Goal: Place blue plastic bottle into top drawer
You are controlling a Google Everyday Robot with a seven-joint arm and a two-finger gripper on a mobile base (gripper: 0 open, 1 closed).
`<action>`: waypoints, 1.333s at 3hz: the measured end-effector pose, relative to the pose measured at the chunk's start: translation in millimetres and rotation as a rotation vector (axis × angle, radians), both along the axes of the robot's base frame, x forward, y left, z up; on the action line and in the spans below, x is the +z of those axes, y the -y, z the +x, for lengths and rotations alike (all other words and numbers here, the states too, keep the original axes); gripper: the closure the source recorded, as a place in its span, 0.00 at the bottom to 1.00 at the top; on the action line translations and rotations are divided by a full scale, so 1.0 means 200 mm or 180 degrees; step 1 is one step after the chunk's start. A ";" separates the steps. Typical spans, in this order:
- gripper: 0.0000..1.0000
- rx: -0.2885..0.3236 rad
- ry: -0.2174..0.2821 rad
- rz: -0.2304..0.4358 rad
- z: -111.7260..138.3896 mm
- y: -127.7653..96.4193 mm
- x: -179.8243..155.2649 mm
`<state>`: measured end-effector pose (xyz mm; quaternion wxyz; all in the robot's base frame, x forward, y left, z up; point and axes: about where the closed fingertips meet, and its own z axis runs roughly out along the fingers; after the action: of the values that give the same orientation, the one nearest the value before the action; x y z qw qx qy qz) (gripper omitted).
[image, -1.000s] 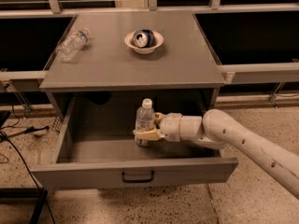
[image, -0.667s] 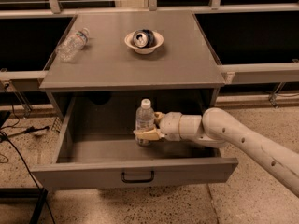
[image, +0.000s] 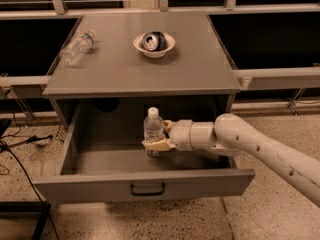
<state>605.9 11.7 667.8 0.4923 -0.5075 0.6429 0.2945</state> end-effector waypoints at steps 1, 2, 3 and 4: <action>1.00 -0.0002 -0.0004 0.0003 0.00 0.00 -0.01; 0.81 -0.0002 -0.0004 0.0003 0.00 0.00 -0.01; 0.58 -0.0002 -0.0004 0.0003 0.00 0.00 -0.01; 0.27 -0.0001 -0.0004 0.0003 0.00 0.00 -0.01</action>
Offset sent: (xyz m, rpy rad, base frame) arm -0.0006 -0.0003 -0.0013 0.0010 0.0013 -0.0007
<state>605.3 11.4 666.4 0.4922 -0.5069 0.6432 0.2951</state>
